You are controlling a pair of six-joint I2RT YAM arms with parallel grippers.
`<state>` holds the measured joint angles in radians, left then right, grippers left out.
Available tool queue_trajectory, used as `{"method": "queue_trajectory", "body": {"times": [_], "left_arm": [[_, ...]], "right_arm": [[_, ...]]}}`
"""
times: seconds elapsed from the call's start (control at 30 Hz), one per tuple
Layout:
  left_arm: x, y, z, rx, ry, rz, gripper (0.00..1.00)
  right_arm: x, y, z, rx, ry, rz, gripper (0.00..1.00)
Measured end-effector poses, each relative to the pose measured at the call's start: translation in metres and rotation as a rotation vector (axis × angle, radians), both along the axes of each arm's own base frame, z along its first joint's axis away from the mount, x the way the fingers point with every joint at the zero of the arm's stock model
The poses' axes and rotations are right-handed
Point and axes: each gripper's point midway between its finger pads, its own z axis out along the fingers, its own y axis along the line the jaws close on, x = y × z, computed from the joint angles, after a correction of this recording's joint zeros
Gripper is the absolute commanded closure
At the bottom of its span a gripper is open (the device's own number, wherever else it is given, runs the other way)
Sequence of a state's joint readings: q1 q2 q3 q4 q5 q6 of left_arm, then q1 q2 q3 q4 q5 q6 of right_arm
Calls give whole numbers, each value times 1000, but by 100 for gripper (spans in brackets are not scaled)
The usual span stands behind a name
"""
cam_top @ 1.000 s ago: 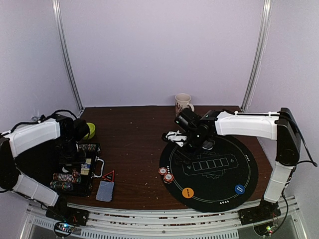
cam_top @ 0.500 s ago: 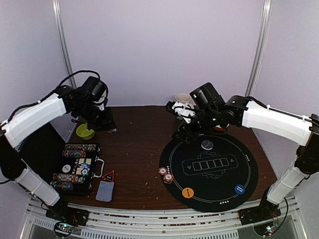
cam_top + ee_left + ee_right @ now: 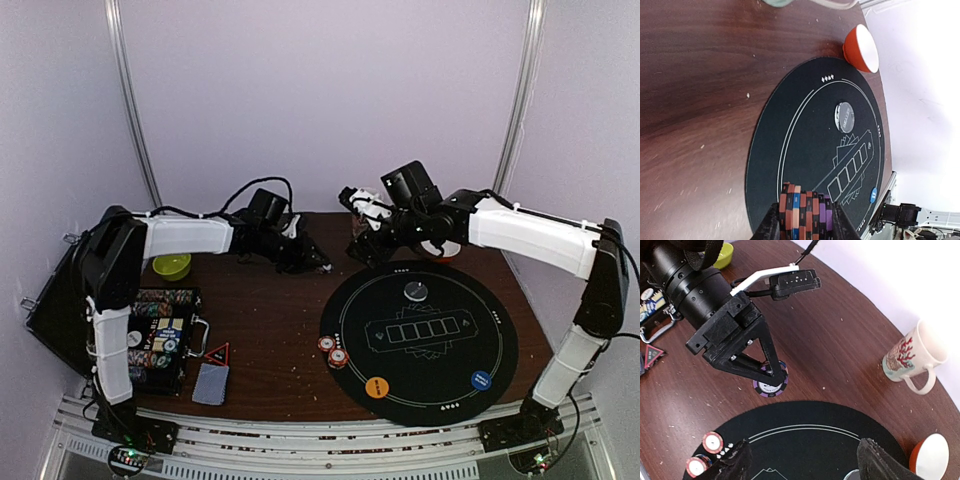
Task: Distribute texas hold em gaming equipment
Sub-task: Pass from the left arm to the right
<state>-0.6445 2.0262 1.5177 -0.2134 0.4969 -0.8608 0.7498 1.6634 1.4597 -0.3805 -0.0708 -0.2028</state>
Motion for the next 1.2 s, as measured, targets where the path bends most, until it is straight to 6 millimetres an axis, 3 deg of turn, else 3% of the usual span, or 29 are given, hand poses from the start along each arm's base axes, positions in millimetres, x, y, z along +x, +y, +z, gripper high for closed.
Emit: {"method": "queue_trajectory", "body": {"times": [0.23,0.3,0.43,0.53,0.63,0.97,1.2], "left_arm": [[-4,-29,-65,-44,124,-33,100],[-10,-38,-72,-63,148,-43,100],[-19,-51,-80,-112,184,-59,100],[-23,-53,-86,-121,204,-61,100],[-25,-53,-94,-124,221,-55,100],[-24,-54,-97,-166,241,-56,99],[-22,-53,-99,-182,246,-58,96]], "right_arm": [[6,-11,-46,-79,82,-15,25],[6,-8,-59,-84,117,6,26],[5,-5,-106,-133,222,46,26],[1,-4,-142,-169,301,83,26],[-1,-1,-161,-181,340,121,26],[17,5,-177,-114,359,238,33],[15,11,-178,-79,359,290,40]]}}
